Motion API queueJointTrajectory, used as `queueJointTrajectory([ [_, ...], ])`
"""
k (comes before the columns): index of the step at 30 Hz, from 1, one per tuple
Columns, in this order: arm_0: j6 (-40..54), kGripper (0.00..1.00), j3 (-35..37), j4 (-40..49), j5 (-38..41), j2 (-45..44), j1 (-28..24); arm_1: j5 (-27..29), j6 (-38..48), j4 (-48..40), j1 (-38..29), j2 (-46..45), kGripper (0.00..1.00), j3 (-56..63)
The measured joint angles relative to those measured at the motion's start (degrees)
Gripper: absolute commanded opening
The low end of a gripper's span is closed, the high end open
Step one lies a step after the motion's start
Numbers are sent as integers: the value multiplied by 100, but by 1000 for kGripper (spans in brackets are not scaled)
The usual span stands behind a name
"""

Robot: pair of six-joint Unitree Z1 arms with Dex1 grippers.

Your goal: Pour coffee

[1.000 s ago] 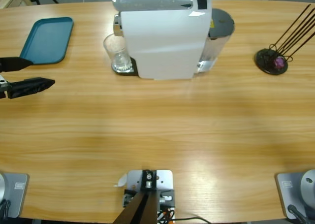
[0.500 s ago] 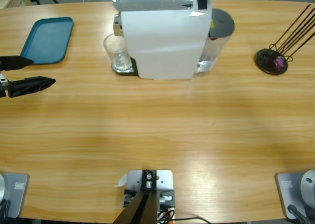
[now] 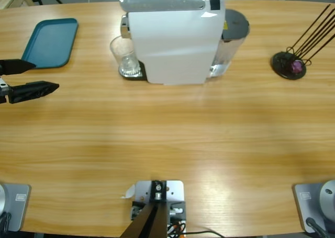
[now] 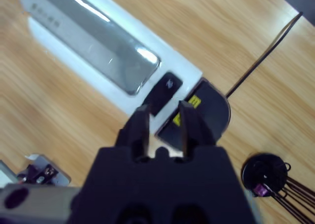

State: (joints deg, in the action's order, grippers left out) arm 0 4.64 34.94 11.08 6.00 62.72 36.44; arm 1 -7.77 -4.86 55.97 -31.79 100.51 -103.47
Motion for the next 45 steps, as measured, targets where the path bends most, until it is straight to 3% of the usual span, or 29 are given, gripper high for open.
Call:
queueJointTrajectory([
  [19, -4, 950, 2, 20, 0, 0, 0, -91, 0, -81, 1, -547, 1000, 547],
  [33, -19, 950, 3, -9, 9, 0, 10, -255, -30, -2726, 7, -3341, 1000, 5074],
  [45, -89, 932, -134, -264, 35, -411, 11, -327, -297, -3262, 7, -5120, 1000, 6521],
])
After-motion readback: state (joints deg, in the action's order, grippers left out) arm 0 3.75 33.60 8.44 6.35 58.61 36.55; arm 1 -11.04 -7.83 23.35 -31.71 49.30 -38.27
